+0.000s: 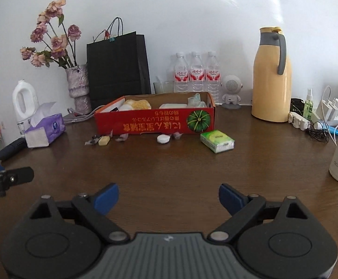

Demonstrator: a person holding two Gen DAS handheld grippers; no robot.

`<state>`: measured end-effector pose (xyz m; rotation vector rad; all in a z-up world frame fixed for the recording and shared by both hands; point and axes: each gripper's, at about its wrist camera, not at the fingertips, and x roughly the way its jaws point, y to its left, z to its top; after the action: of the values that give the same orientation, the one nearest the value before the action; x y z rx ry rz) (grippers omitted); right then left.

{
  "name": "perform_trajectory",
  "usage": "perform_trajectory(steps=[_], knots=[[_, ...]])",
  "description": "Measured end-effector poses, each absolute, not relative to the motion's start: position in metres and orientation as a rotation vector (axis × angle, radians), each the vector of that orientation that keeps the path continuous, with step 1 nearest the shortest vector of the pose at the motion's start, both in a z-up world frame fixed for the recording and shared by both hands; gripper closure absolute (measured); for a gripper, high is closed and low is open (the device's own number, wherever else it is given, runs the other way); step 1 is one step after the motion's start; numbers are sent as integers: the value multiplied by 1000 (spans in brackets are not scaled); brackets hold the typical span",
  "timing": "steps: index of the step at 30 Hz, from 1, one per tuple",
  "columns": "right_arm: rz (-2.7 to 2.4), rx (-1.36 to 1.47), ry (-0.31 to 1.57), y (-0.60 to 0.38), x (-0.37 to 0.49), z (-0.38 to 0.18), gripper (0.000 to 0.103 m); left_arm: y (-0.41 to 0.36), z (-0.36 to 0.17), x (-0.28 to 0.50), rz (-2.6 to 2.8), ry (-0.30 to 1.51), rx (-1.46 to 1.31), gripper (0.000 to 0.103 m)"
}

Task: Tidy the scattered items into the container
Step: 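Grasp a clear plastic wrapper with the left tool while the right tool grasps another wrapper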

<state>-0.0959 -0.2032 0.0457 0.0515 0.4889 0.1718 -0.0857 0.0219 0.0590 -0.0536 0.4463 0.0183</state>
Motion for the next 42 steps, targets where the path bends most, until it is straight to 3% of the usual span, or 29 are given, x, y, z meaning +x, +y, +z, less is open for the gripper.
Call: perform_trajectory(steps=[2, 4, 6, 9, 15, 17, 20, 23, 26, 27, 28, 29, 30, 38, 42], knots=[[197, 49, 492, -199, -75, 54, 13, 30, 64, -61, 3, 446, -41, 0], [223, 41, 499, -191, -49, 62, 17, 41, 67, -32, -12, 457, -33, 11], [270, 15, 499, -177, -21, 67, 21, 54, 66, 1, -30, 476, -32, 35], [342, -15, 514, -155, 26, 67, 29, 70, 56, 55, -115, 540, -13, 54], [441, -76, 649, -101, 121, 43, 41, 79, 28, 133, -242, 585, 195, 57], [454, -60, 688, -90, 146, 33, 44, 85, 22, 150, -292, 623, 177, 66], [436, -80, 716, -70, 174, 21, 49, 93, 17, 165, -349, 672, 104, 68], [430, -103, 747, -58, 191, 12, 63, 94, 14, 168, -389, 691, 88, 72], [401, -126, 733, -56, 190, 11, 73, 89, 13, 163, -370, 680, 116, 76], [404, -116, 734, -59, 189, 11, 82, 87, 13, 161, -364, 678, 124, 82], [402, -120, 732, -61, 187, 11, 86, 84, 13, 158, -371, 677, 128, 82], [403, -121, 731, -62, 185, 11, 86, 80, 13, 155, -378, 675, 132, 89], [404, -114, 731, -65, 183, 11, 87, 77, 13, 151, -376, 674, 134, 102], [357, -63, 613, -102, 111, 38, 98, 59, 36, 84, -221, 593, 87, 102], [305, -16, 539, -129, 56, 50, 99, 33, 49, 30, -79, 515, 58, 102]])
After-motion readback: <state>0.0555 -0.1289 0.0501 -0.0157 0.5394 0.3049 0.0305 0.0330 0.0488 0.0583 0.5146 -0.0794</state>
